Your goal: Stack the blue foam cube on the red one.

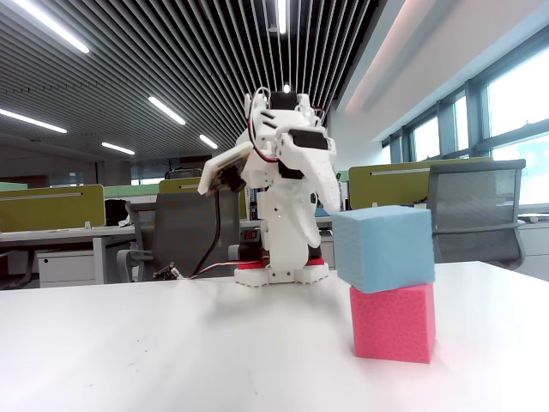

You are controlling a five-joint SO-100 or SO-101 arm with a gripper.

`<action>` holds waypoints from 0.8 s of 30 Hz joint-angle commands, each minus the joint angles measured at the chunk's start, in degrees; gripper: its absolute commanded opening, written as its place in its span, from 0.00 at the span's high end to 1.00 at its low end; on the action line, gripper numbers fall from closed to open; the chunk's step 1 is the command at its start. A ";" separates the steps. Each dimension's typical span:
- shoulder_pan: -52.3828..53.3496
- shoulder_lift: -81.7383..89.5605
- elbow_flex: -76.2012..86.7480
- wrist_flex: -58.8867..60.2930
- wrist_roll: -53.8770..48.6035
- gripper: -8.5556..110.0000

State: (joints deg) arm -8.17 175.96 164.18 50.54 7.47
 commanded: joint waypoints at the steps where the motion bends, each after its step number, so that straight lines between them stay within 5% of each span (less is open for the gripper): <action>1: 0.09 3.52 1.05 -0.70 -0.53 0.77; 24: 0.53 6.33 3.60 -5.62 0.09 0.77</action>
State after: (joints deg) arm -7.73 181.85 168.13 45.97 7.47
